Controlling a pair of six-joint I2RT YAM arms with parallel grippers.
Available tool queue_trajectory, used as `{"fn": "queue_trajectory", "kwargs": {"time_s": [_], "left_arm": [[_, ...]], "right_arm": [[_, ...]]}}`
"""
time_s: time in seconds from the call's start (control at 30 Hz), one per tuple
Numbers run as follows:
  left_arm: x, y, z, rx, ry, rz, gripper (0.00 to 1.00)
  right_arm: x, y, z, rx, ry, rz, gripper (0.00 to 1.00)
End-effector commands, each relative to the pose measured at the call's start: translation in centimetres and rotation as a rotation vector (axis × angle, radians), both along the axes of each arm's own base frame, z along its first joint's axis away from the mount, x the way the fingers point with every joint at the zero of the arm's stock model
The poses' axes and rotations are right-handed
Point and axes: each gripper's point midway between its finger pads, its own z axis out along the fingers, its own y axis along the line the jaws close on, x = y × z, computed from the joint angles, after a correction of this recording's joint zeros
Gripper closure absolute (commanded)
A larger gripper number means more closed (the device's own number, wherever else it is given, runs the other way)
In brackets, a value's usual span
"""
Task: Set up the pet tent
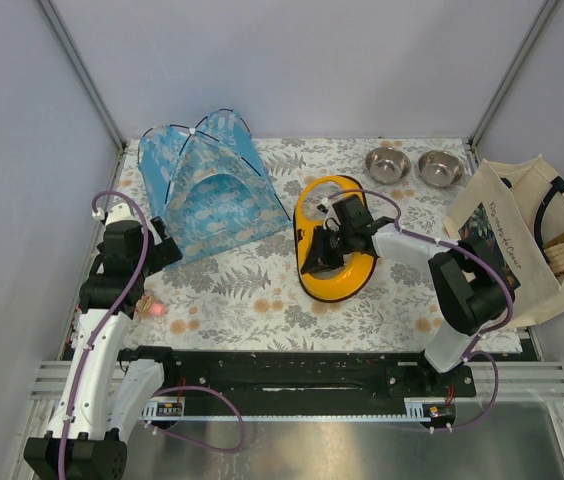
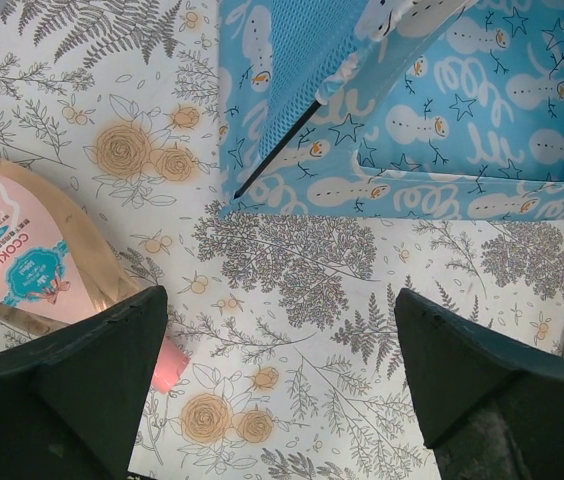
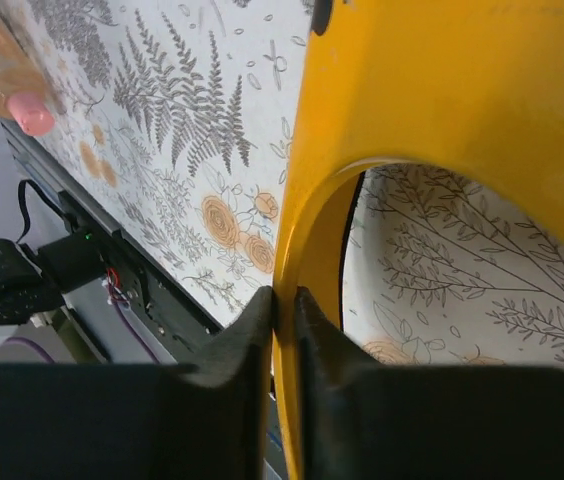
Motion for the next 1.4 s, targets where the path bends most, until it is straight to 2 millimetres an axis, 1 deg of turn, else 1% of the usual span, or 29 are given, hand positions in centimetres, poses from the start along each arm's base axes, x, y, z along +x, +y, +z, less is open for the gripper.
{"fn": "queue_trajectory", "kwargs": {"time_s": [0.0,0.03,0.07,0.13,0.17,0.23,0.3,0.37,0.43,0.5,0.57,0.6,0.63,0.73,0.77,0.8,0.9,1.0,1.07,1.1,1.13,1.17,1.23,1.37], "left_arm": [[0.9,-0.6,2.8,-0.041,-0.078,-0.007,0.01],[1.0,-0.7,3.0,-0.045,-0.08,-0.01,0.01],[1.1,-0.8,3.3,-0.05,-0.084,-0.012,0.01],[1.4,-1.0,4.0,-0.059,-0.099,-0.022,0.01],[1.4,-1.0,4.2,-0.059,-0.105,-0.024,0.01],[1.6,-1.1,4.7,-0.058,-0.125,-0.029,0.01],[2.0,-1.2,5.4,-0.063,-0.158,-0.033,0.01],[2.3,-1.6,6.1,-0.073,-0.19,-0.058,0.01],[2.4,-2.1,6.8,-0.077,-0.218,-0.093,0.01],[2.5,-2.6,7.7,-0.07,-0.25,-0.139,0.01],[2.7,-3.2,8.4,-0.068,-0.277,-0.181,0.01],[2.6,-3.4,8.9,-0.069,-0.286,-0.196,0.01],[2.6,-4.3,9.4,-0.078,-0.303,-0.248,0.01],[2.3,-6.8,10.3,-0.121,-0.356,-0.389,0.01],[2.2,-7.6,10.4,-0.141,-0.366,-0.429,0.01],[2.0,-8.3,10.6,-0.16,-0.374,-0.462,0.01],[1.7,-9.8,10.5,-0.21,-0.389,-0.534,0.01],[2.1,-10.4,10.4,-0.242,-0.409,-0.555,0.01],[2.6,-10.5,10.3,-0.253,-0.414,-0.548,0.01],[2.8,-10.5,10.4,-0.253,-0.419,-0.549,0.01],[3.1,-10.6,10.1,-0.257,-0.412,-0.551,0.01],[3.4,-10.6,9.9,-0.257,-0.414,-0.552,0.01],[4.1,-10.5,9.7,-0.258,-0.411,-0.541,0.01],[5.1,-10.3,10.0,-0.25,-0.412,-0.524,0.01]], "right_arm": [[2.1,0.7,1.2,0.06,-0.05,-0.035,0.64],[2.3,0.3,1.2,0.035,-0.061,-0.058,0.5],[2.7,0.0,1.6,0.014,-0.081,-0.074,0.41],[3.8,-1.6,2.5,-0.081,-0.133,-0.146,0.31],[4.1,-2.5,3.1,-0.124,-0.151,-0.177,0.27],[5.4,-4.5,5.4,-0.195,-0.232,-0.268,0.23],[6.1,-6.7,6.8,-0.273,-0.279,-0.35,0.21],[7.4,-9.2,8.3,-0.338,-0.341,-0.462,0.21],[9.1,-11.7,9.3,-0.391,-0.388,-0.586,0.21],[11.1,-14.2,9.5,-0.441,-0.398,-0.696,0.21],[13.7,-17.2,9.3,-0.494,-0.391,-0.842,0.21],[15.0,-18.1,9.1,-0.495,-0.37,-0.891,0.21],[16.2,-19.1,8.8,-0.494,-0.348,-0.941,0.21],[19.4,-21.2,7.9,-0.486,-0.307,-1.077,0.2],[20.6,-21.9,8.1,-0.476,-0.31,-1.12,0.2],[21.3,-22.6,7.8,-0.488,-0.304,-1.162,0.2],[24.1,-23.7,7.7,-0.461,-0.306,-1.266,0.2],[26.8,-24.1,6.6,-0.41,-0.276,-1.345,0.2],[28.1,-24.3,5.2,-0.386,-0.236,-1.396,0.2],[28.7,-24.5,4.9,-0.359,-0.215,-1.426,0.2],[29.2,-24.6,4.1,-0.344,-0.192,-1.447,0.21],[29.6,-24.9,3.8,-0.325,-0.172,-1.482,0.23],[29.6,-25.2,1.8,-0.304,-0.099,-1.553,0.27],[29.5,-25.2,-0.8,-0.236,-0.002,-1.67,0.31]]}}
